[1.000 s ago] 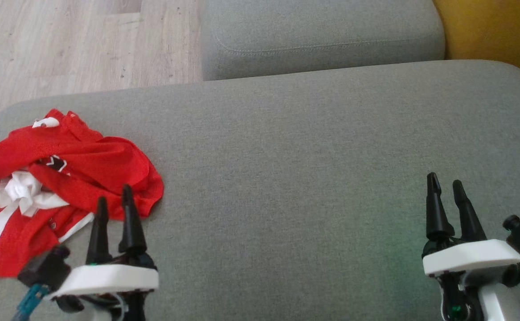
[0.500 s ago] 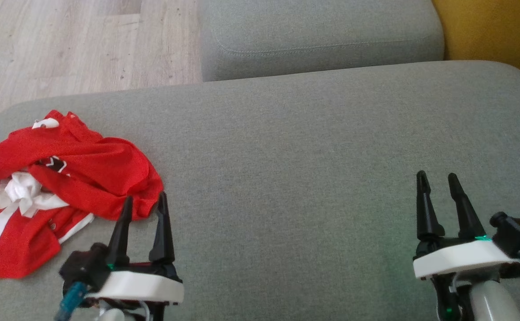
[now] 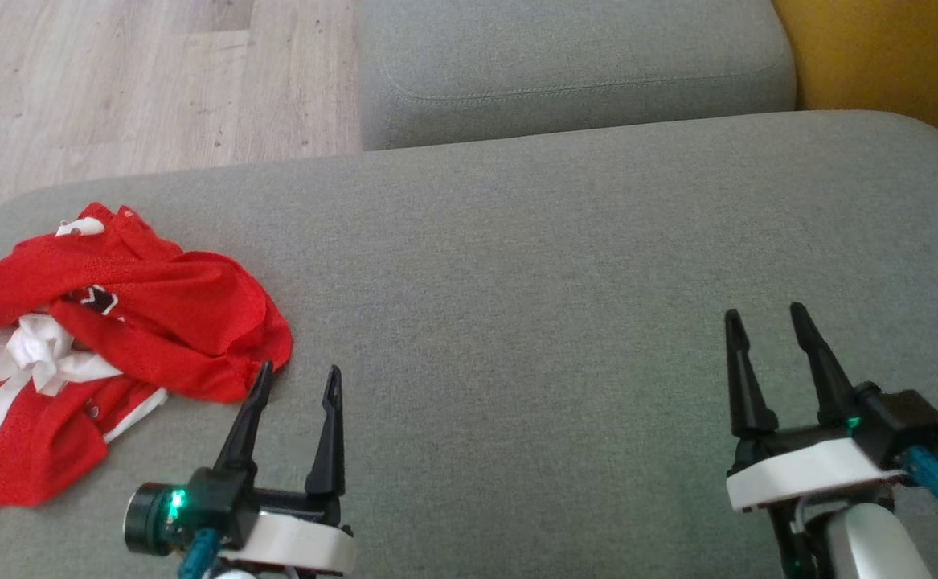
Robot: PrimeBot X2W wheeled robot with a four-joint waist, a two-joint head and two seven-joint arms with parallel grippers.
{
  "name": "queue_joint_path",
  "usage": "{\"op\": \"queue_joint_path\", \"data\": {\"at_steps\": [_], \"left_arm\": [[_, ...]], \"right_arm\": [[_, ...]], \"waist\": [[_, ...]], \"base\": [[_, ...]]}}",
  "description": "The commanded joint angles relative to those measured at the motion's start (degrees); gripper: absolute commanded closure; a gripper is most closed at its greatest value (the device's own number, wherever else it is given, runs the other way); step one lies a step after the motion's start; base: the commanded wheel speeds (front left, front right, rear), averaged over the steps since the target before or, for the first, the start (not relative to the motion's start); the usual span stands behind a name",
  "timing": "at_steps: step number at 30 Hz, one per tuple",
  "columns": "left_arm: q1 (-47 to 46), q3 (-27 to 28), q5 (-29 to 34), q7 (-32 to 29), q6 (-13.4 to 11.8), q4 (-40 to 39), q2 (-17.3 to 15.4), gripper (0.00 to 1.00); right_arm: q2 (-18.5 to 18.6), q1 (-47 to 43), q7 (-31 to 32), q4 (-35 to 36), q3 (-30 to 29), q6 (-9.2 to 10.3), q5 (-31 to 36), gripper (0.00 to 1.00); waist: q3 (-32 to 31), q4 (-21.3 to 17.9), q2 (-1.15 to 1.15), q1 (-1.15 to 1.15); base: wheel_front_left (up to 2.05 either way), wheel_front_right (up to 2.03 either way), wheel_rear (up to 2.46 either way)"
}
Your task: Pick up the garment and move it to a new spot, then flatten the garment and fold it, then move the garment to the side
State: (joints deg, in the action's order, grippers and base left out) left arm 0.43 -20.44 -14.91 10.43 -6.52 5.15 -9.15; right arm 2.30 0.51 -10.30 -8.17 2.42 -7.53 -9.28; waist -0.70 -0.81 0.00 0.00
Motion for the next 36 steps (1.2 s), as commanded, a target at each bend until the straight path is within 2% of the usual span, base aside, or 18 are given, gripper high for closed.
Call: {"op": "queue_joint_path", "data": {"at_steps": [1,7,14,23,29,32,36], "left_arm": [[-2.66,0.96,1.48,0.81,-0.72,-1.96,-0.70,0.00],[-2.71,-0.51,3.00,1.83,-2.06,-2.88,-0.92,0.00],[-1.69,0.34,4.14,3.01,-0.74,-5.10,0.34,0.00],[0.56,6.48,4.54,4.54,4.75,-6.34,4.44,0.00],[1.64,10.06,1.71,4.57,10.31,-2.76,6.04,0.00],[1.54,10.05,1.63,4.57,11.30,-0.99,6.19,0.00],[1.35,10.26,0.10,4.57,11.29,-0.96,6.24,0.00]], "right_arm": [[0.50,1.23,-0.96,2.57,1.67,0.04,2.12,0.00],[0.52,0.97,-1.97,2.35,2.63,0.04,7.74,0.00],[0.54,0.70,-3.15,2.93,4.09,0.04,10.19,0.00],[0.57,0.07,-4.67,3.02,4.31,0.04,7.11,0.00],[0.57,-0.20,-4.70,0.48,4.15,0.04,-0.29,0.00],[0.57,-0.10,-4.70,-0.71,4.39,0.04,-1.69,0.00],[0.57,0.21,-4.70,-1.12,4.40,0.04,-2.01,0.00]], "waist": [[-0.01,-0.05,0.00,0.00],[-0.22,-0.15,0.00,0.00],[-0.31,-0.18,0.00,0.00],[-0.07,-0.03,0.00,0.00],[-0.33,-0.07,0.00,0.00],[-0.39,-0.06,0.00,0.00],[-0.38,-0.06,0.00,0.00]], "base": [[0.00,0.00,0.00],[0.00,0.00,0.00],[0.00,0.00,0.00],[0.00,0.00,0.00],[0.00,0.00,0.00],[0.00,0.00,0.00],[0.00,0.00,0.00]]}}
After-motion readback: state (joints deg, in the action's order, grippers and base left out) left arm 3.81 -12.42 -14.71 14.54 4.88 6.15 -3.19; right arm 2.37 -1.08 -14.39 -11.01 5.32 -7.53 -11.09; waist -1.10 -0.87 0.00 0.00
